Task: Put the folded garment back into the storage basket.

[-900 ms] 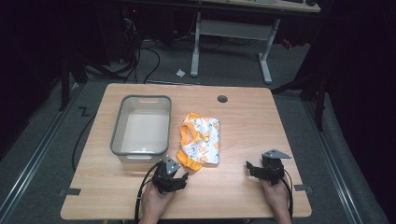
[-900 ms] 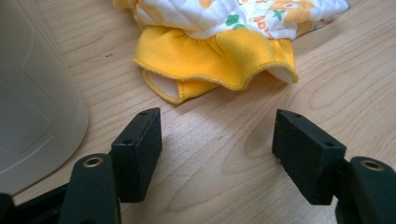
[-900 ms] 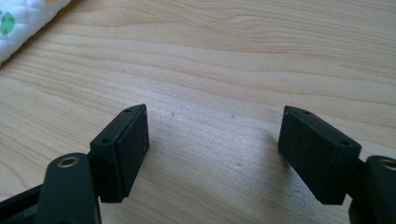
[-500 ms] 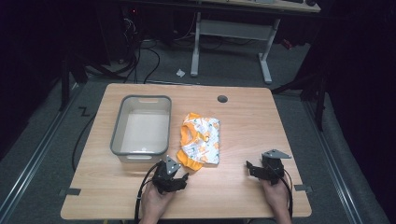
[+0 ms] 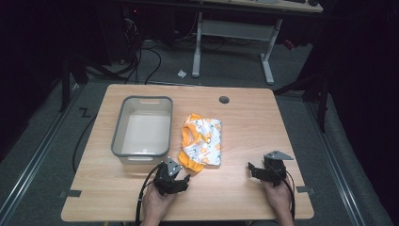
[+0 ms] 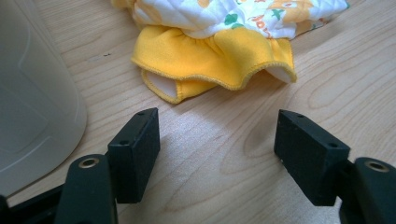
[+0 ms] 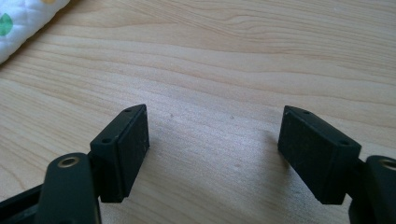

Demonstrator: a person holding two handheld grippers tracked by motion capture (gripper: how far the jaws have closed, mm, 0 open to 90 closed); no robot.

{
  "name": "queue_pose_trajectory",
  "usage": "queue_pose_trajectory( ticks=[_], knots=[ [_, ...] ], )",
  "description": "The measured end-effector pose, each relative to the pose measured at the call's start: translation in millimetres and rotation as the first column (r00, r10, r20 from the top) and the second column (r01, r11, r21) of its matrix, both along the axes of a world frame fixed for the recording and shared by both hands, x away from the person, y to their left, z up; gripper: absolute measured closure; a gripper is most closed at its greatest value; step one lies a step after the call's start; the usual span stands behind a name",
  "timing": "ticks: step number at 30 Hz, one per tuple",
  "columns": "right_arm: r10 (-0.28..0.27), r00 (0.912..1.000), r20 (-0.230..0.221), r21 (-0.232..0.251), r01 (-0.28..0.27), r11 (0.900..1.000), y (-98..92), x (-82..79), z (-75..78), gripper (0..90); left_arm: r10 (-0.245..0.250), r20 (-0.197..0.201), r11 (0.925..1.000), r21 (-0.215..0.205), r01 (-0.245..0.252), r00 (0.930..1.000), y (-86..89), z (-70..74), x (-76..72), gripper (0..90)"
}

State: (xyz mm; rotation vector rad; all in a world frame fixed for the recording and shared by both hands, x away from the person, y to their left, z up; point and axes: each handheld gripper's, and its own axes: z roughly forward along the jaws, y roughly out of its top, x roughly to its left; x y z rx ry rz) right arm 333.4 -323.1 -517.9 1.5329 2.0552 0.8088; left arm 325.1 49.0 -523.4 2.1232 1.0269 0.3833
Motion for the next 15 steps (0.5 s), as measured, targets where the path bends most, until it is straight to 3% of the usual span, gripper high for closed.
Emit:
queue_pose_trajectory(
  ticks=[15],
  knots=[
    [0.0,1.0,0.0,0.0,0.0,1.0,-0.1,0.1,0.0,24.8,-0.015,-0.014,0.9999,0.005,0.015,0.9998,-4.8,-0.3,0.1,21.4]
  ],
)
